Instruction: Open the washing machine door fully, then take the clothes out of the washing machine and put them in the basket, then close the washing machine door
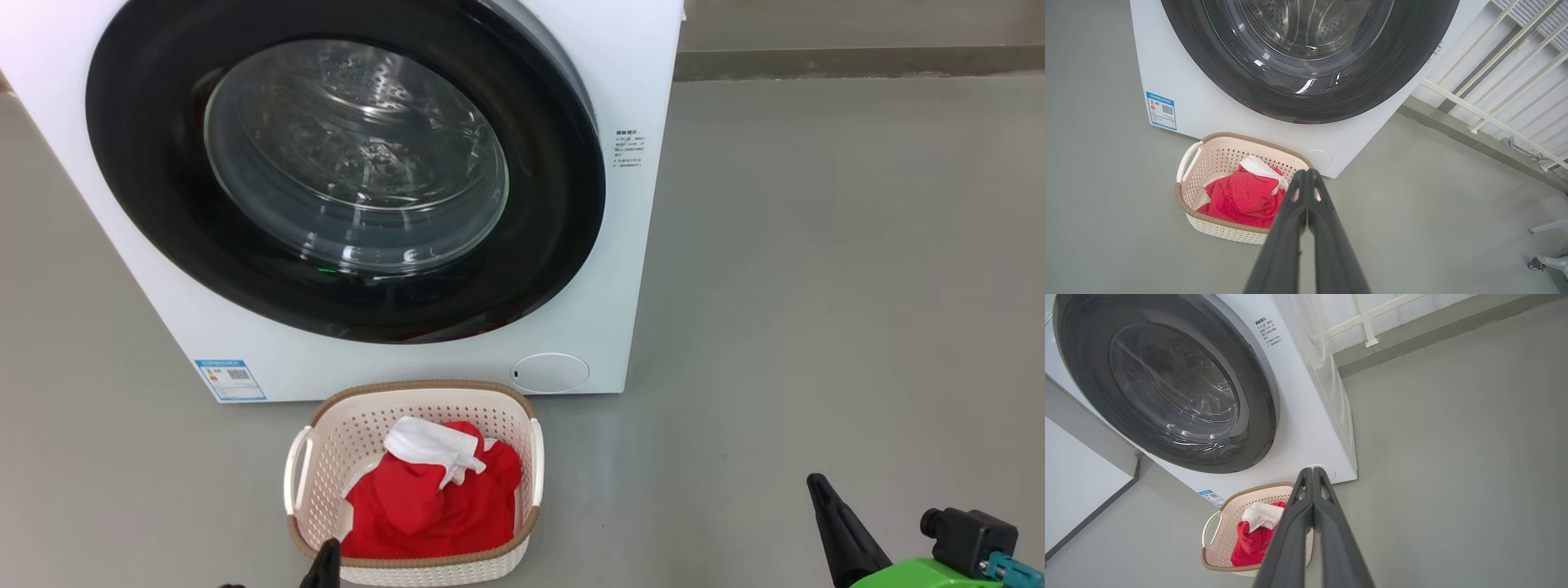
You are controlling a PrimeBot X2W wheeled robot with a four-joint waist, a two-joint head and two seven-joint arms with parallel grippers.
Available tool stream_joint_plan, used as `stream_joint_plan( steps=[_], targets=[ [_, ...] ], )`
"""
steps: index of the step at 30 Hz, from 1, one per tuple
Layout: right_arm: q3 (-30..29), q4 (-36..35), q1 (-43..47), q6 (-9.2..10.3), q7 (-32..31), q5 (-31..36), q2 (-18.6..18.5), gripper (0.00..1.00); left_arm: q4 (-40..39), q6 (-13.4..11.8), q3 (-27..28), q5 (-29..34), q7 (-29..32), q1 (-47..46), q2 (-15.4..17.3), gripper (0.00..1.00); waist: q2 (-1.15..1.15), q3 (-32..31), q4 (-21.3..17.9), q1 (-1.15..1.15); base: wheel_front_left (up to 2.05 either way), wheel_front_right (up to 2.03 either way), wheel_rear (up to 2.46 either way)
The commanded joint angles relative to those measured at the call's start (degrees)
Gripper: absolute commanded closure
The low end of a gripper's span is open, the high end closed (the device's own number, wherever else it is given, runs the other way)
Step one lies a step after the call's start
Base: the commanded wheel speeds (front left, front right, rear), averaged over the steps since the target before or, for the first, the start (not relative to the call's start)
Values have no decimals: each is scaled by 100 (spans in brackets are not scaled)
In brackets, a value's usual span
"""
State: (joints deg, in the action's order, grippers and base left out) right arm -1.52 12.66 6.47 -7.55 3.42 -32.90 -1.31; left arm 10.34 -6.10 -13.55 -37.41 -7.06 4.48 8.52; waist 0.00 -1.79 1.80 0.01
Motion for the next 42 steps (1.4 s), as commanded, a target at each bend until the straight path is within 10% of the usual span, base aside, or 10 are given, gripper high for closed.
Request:
stream_joint_plan(
  steps=[1, 42],
  targets=[
    [-26, -122, -282, 2, -32, -237, -85, 100, -98, 69, 152, -182, 33, -241, 37, 100, 0, 4, -3, -1, 0, 0, 0],
    [-190, -12, -705, 4, -415, -2746, -147, 100, 97, 630, 889, -2542, 551, -592, -174, 100, 0, 88, -80, -1, 0, 0, 0]
  ],
)
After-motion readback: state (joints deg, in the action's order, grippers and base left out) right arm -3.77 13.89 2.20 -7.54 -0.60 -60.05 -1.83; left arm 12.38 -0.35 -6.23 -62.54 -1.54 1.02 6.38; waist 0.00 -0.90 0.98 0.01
